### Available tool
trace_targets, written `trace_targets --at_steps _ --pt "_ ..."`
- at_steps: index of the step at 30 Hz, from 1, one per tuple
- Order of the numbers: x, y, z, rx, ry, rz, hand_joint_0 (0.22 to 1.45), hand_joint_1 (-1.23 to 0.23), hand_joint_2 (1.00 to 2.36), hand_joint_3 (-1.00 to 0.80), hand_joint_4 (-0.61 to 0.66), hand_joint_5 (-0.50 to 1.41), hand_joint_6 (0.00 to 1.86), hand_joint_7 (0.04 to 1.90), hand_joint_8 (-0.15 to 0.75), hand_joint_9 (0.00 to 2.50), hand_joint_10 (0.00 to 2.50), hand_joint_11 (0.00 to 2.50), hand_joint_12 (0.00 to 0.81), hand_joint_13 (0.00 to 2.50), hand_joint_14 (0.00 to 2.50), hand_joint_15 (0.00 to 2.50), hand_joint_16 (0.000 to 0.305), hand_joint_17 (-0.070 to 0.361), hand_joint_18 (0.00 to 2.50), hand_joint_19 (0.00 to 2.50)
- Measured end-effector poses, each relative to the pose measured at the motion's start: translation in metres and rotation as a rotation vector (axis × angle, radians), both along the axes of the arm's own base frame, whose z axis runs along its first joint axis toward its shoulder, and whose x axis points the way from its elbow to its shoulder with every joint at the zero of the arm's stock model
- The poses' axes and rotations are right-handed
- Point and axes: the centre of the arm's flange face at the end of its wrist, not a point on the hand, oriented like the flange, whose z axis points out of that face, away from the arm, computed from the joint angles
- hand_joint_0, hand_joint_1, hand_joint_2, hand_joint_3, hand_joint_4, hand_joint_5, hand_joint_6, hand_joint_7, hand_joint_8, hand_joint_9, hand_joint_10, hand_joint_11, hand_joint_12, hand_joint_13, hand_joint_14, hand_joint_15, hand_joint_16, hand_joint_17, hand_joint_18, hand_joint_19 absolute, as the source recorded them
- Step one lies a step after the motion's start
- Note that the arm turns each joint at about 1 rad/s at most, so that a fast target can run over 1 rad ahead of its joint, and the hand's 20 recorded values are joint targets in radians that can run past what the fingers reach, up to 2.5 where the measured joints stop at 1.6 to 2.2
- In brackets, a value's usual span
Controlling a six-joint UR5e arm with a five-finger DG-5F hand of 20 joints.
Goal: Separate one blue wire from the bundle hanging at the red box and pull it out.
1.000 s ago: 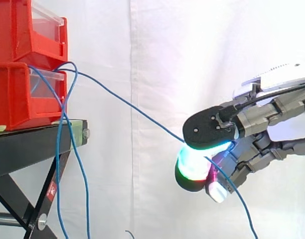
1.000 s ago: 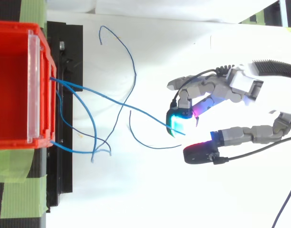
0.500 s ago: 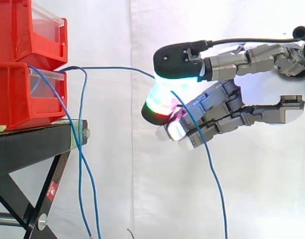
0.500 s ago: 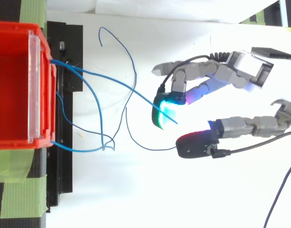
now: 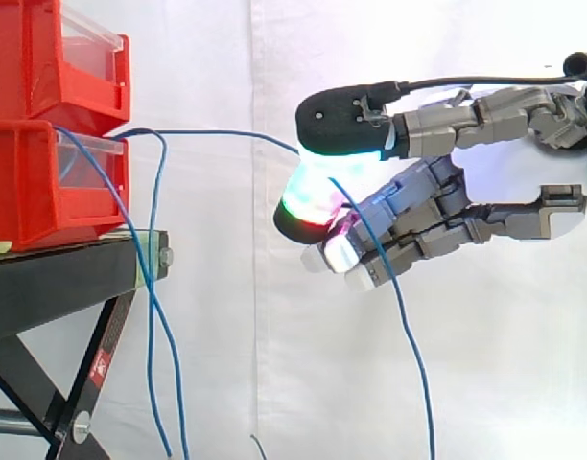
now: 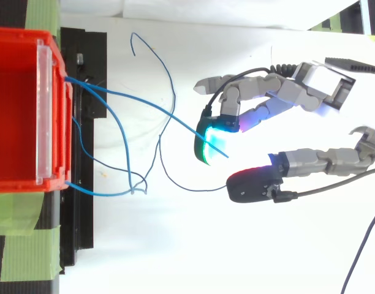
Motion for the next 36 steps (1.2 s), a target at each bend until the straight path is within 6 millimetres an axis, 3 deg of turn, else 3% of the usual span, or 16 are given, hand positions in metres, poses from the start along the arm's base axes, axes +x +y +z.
trace_targets --at_steps 36 --pt "0.0000 0.0000 0.0000 0.000 0.000 0.000 0.63 -0.69 1.03 -0.07 0.10 -0.14 0.75 1.24 0.293 0.68 0.02 0.67 0.353 0.23 0.01 0.30 0.049 0.109 0.29 0.56"
